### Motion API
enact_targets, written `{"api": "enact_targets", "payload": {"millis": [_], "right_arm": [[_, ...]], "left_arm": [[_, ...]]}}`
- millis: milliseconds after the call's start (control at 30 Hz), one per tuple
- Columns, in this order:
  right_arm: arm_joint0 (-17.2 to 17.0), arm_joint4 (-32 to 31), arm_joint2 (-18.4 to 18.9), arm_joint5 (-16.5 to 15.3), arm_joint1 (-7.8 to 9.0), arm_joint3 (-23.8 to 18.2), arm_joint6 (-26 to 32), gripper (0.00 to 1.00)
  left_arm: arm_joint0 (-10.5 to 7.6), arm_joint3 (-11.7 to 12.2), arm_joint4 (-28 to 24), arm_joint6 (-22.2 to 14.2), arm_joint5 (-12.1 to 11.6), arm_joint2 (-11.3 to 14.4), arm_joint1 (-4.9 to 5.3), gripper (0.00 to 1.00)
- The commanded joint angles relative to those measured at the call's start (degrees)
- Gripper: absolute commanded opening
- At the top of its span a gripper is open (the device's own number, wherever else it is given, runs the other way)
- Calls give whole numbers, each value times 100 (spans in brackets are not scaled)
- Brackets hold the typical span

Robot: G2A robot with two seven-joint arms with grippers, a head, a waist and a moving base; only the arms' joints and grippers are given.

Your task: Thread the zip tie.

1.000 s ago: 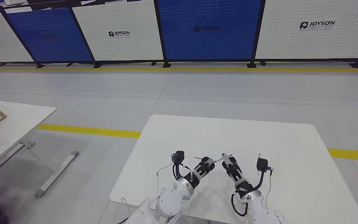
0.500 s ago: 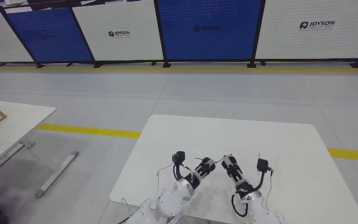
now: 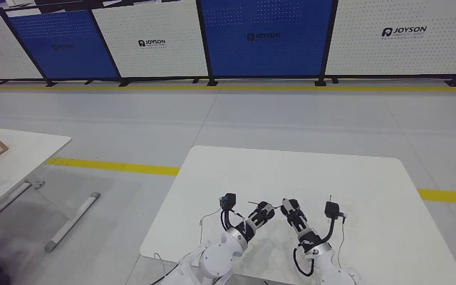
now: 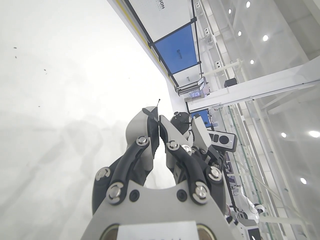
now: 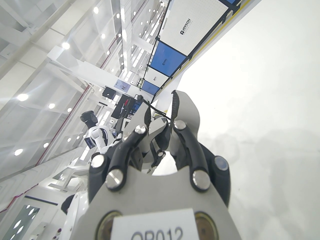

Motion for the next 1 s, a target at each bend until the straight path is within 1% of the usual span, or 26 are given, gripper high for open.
{"api": "enact_targets", "payload": {"millis": [0, 100, 133, 233, 300, 333, 367, 567, 667, 967], "right_arm": [[7, 14, -4, -8, -3, 10, -12, 0], [21, 9, -15, -19, -6, 21, -2, 0], [24, 4, -18, -15, -7, 23, 1, 2], [27, 5, -21, -13, -9, 27, -4, 0], [27, 8, -21, -13, -10, 32, -2, 4], [28, 6, -21, -12, -10, 33, 1, 8], [27, 2, -21, -12, -10, 35, 5, 15], [6, -35, -20, 1, -8, 18, 16, 16], [1, -72, -29, 30, -10, 7, -9, 11], [19, -86, -51, 40, -18, 22, -14, 13]], "left_arm": [[5, -5, 4, 1, -3, -3, -1, 0], [7, -3, -7, 23, 18, -16, -4, 0], [6, -4, -8, 22, 22, -16, -4, 0], [5, -5, -3, 16, 32, -17, -7, 0], [5, -6, -4, 21, 44, -17, -9, 0], [4, -6, -4, 25, 49, -17, -10, 0], [1, -6, -5, 29, 56, -16, -12, 0], [-17, 17, -19, 33, 87, -13, -22, 0], [-25, 36, -31, 26, 87, -15, -26, 0], [-30, 60, -74, 46, 97, -48, -34, 0]]}}
